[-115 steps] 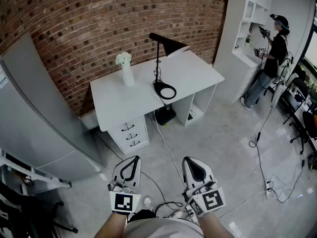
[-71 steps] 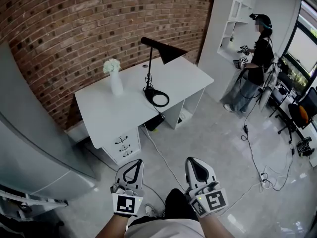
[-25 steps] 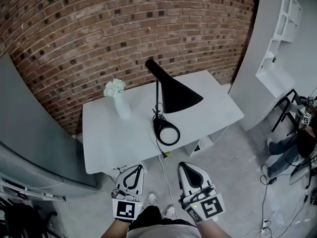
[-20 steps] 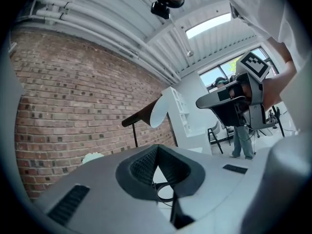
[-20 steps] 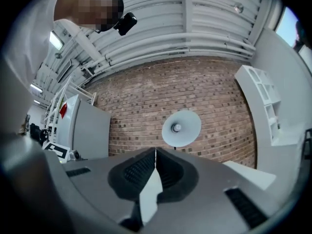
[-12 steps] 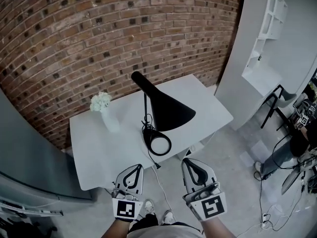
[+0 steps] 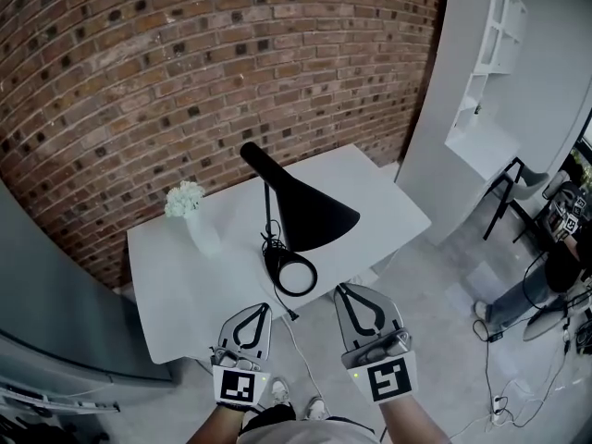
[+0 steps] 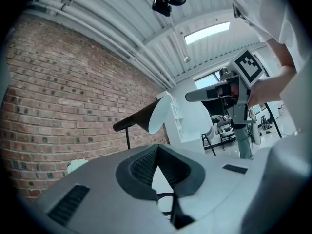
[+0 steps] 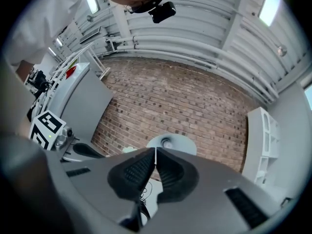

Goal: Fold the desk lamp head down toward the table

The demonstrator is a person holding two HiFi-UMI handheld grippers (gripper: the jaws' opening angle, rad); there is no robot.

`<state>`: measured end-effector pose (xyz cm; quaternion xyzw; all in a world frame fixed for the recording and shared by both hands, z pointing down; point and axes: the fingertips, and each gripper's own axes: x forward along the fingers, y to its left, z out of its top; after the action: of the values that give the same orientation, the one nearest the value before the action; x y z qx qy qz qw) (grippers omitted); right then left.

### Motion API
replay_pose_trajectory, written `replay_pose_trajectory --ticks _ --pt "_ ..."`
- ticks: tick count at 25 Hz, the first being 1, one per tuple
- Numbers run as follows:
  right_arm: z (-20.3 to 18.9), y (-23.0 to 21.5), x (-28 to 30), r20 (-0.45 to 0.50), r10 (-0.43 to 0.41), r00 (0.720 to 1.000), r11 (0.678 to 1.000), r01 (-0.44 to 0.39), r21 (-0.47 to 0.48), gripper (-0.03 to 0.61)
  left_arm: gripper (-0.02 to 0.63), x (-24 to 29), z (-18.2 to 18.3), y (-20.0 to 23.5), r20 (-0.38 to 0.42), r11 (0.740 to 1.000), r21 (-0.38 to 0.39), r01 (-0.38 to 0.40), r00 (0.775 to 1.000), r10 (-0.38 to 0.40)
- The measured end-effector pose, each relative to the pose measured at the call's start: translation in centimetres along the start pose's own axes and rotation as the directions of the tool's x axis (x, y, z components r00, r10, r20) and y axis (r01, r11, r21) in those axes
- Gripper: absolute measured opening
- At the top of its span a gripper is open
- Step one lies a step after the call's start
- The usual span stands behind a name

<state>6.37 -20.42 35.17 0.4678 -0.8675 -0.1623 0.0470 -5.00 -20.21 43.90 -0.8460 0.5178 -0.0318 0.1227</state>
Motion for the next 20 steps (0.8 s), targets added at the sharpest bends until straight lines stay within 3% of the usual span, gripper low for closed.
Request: replay_pose_trajectory --ticks 5,11,20 --pt "0.0 -0.7 0.4 0.015 -0.014 1.000 1.000 0.014 -0.021 0.018 0.008 1.1 0.8 -0.3 0.021 1.000 -0.001 0.018 1.000 -0.018" --pt "0.8 -1.3 0.6 0.007 -0.012 1.000 0.984 0.013 -0.179 0.018 0.008 2.0 1.6 -0.4 0.033 0.999 -0.021 0.029 0.999 -0.028" --pt "2.1 -1.8 1.9 0.013 -0.005 1.000 0.965 0.008 -0.264 0.018 0.008 3.1 2.9 -0.3 0.047 0.999 -0.011 0.045 0.998 -0.044"
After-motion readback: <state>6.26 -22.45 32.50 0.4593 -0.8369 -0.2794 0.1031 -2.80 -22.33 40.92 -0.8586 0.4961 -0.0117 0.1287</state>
